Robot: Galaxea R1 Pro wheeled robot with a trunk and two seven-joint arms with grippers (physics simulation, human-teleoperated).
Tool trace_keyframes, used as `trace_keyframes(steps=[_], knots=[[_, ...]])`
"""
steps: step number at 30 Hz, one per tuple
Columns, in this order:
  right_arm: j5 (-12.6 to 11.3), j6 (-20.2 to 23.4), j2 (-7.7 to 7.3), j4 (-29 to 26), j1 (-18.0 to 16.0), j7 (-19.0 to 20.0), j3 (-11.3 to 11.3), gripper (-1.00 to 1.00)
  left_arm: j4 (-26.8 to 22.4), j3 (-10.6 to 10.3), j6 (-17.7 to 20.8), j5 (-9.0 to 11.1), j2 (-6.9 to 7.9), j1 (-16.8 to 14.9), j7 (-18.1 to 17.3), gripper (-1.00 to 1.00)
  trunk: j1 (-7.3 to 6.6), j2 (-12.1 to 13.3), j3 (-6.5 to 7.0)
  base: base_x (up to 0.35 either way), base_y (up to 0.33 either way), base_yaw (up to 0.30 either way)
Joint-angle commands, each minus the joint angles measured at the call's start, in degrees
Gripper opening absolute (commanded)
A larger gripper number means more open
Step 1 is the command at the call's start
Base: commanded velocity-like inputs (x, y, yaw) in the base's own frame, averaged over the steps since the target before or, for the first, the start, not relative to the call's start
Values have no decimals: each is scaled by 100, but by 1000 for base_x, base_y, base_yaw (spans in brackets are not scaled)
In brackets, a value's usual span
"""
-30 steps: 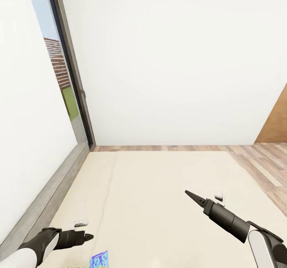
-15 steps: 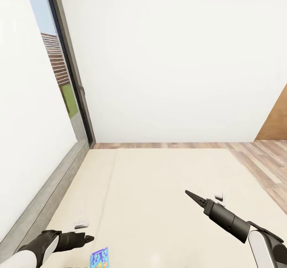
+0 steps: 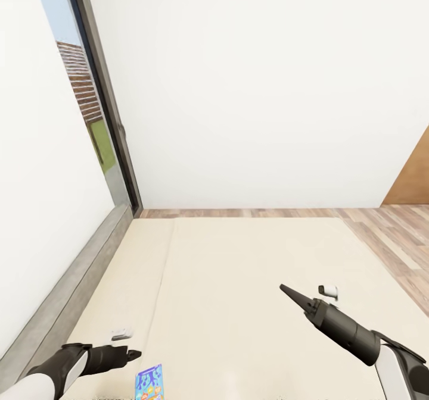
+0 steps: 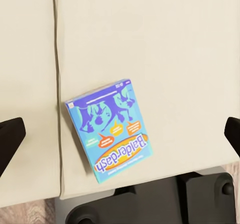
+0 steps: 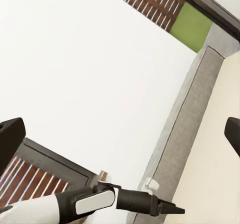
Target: Put all the toys in the child's room - the three board games (two on the bed and one on the table), the two jigsaw puzzles on the table, and the tennis ball on the table - inside the toy box on the table in the child's room.
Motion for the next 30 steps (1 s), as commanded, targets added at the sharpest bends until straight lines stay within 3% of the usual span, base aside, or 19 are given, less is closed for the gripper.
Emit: trace_keyframes(steps=[1,6,19,30], knots=[[-9,27,0,-1,-5,39,-5,100,-12,50,41,-45,-5,-3,-33,100,3,-13,-22,0,0,0],[-3,23,1,-1,-4,116,-11,100,-32,70,59,-43,-12,-21,-55,100,3,-13,-69,0,0,0],[6,23,1,-1,-4,153,-22,100,-72,69,414,-59,8,-88,-766,100,3,-13,-191,0,0,0],[21,15,8,-1,-4,136,-19,100,-58,70,458,-59,2,-92,-851,100,3,-13,-294,0,0,0]])
